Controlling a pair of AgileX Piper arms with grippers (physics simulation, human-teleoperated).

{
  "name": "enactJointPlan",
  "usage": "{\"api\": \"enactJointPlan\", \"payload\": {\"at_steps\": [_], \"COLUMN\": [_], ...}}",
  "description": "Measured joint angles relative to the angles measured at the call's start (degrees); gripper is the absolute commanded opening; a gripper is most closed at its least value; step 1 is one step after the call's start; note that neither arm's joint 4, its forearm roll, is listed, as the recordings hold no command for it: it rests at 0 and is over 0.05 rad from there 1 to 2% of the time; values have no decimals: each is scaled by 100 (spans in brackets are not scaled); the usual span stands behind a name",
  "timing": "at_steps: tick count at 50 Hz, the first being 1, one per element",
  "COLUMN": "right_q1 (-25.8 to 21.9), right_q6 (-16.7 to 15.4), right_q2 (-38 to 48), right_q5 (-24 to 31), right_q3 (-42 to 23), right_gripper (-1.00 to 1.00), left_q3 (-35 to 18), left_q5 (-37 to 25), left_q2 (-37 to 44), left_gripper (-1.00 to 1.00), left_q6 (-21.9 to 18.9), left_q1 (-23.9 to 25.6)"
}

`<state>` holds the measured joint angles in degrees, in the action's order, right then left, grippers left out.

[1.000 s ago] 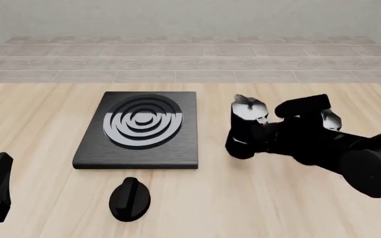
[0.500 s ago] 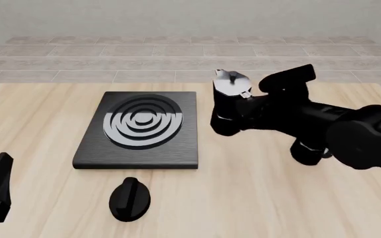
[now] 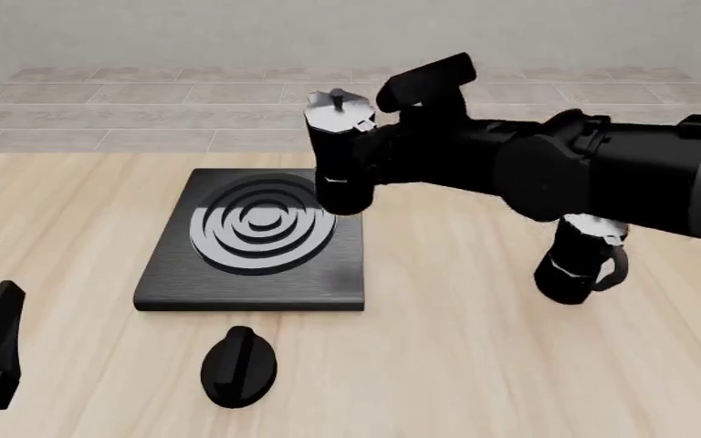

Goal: Put both moka pots on the stove.

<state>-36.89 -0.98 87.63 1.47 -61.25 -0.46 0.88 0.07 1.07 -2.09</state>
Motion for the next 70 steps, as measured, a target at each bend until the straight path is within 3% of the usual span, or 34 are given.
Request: {"api": "enactJointPlan", "payload": {"at_steps": [27,70], "right_q1": [-493,-723], "right_q6": [172,536], "right_q2": [1367,2857], "right_q5": [297,210], "right_q3": [-1828,-3366], "right_gripper": [-100,-100], "left_q3": [7,7], "left_q5": [13,90], "left_q2": [-2,-5], "left_gripper": [100,100], "left_q6": [32,47], "left_q1": [-13,-52]}}
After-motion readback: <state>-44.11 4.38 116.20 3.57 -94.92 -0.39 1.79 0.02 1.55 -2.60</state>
